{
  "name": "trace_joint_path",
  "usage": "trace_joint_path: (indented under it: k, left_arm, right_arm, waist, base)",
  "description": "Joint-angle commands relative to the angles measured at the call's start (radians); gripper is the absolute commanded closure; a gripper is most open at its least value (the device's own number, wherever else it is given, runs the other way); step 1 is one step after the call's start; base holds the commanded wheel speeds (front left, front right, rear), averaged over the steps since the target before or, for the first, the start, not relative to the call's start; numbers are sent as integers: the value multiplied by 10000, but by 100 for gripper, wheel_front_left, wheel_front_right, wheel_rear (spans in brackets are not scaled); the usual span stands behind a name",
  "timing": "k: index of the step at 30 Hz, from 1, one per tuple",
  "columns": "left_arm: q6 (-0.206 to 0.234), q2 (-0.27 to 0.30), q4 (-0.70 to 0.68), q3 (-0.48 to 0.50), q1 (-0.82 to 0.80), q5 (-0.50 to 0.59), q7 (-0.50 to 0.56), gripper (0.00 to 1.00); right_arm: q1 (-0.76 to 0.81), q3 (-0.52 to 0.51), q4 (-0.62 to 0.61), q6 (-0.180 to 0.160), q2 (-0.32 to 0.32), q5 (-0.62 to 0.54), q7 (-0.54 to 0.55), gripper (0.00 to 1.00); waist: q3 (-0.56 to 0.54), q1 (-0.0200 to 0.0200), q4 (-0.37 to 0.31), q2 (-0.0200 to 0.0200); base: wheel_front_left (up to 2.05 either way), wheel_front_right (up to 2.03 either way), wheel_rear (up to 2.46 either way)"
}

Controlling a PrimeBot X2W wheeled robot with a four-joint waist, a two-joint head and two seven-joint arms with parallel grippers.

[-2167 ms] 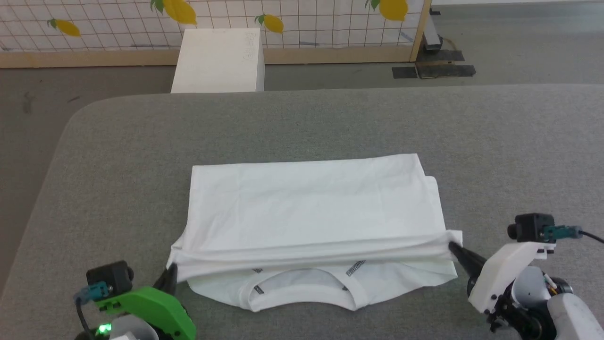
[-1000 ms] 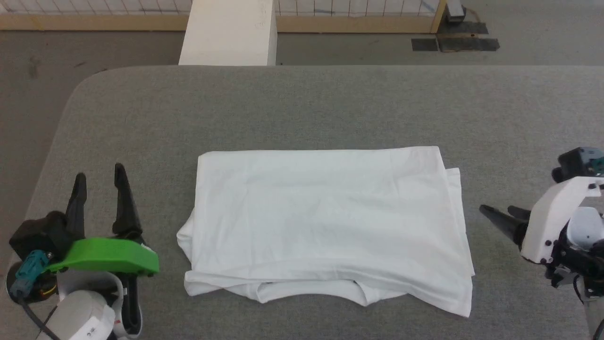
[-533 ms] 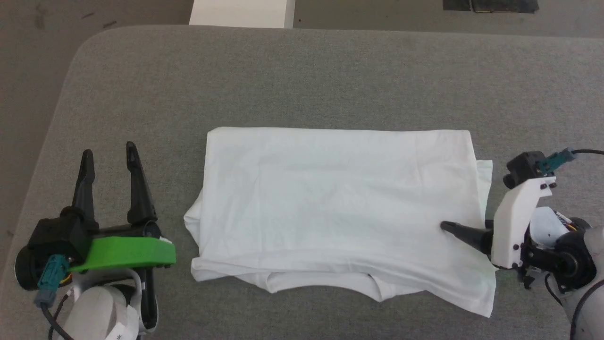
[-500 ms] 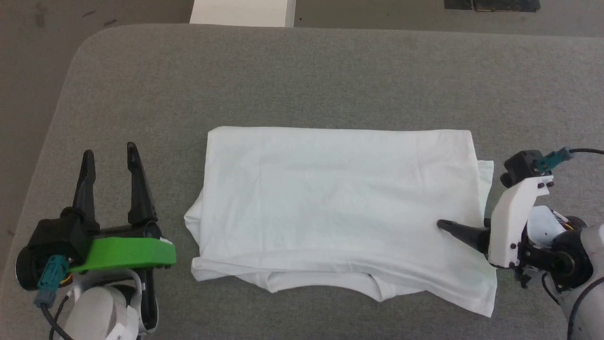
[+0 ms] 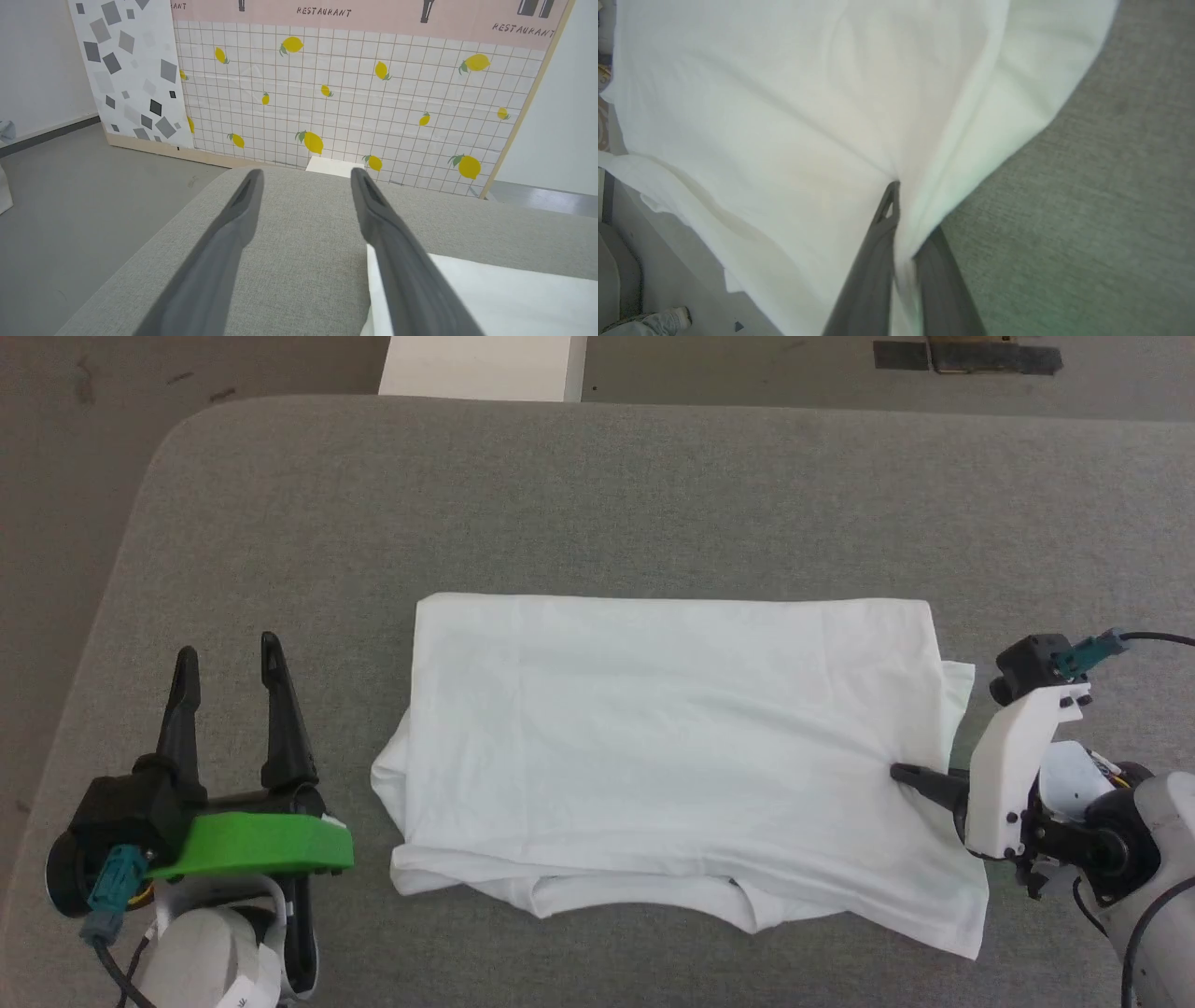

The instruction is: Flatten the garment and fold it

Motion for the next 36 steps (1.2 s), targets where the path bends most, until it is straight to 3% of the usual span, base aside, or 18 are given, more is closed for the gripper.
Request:
trace_joint_path:
  k: [1, 8, 13, 18, 25, 31, 36]
  left_arm:
    - [-90, -95, 61, 78, 159, 101, -45, 0]
    - [-346, -381, 202, 250, 317, 287, -45, 0]
    - [-524, -490, 281, 346, 408, 378, -45, 0]
    - [-634, -576, 375, 393, 530, 457, -45, 0]
    - [-769, -753, 535, 371, 739, 475, -45, 0]
    - [-808, -830, 575, 323, 1009, 526, -45, 0]
    - [-825, -867, 514, 316, 1183, 515, -45, 0]
  right_arm:
    - [110, -82, 289, -23, -166, 12, -52, 100]
    - [468, -926, 813, -23, -961, -110, -137, 100]
    - [575, -1835, 1307, -23, -1562, -1019, -159, 100]
    - [444, -2417, 1266, -23, -1513, -1948, -147, 100]
    - [624, -1985, -851, -23, -1484, -2888, 421, 100]
    - [929, -1220, -3316, -23, -1342, -2598, 1696, 100]
    - [877, -597, -4360, -23, -897, -2451, 2195, 100]
  waist:
    - [-96, 0, -68, 0]
    - [-328, 0, -176, 0]
    - [-456, 0, -241, 0]
    - [-632, 0, -336, 0]
    - [-1054, 0, -385, 0]
    - [-1381, 0, -423, 0]
    - [-1440, 0, -361, 0]
  base:
    - [0, 0, 0]
    - [0, 0, 0]
    - [0, 0, 0]
    - [0, 0, 0]
    - [0, 0, 0]
    - [0, 0, 0]
    - [0, 0, 0]
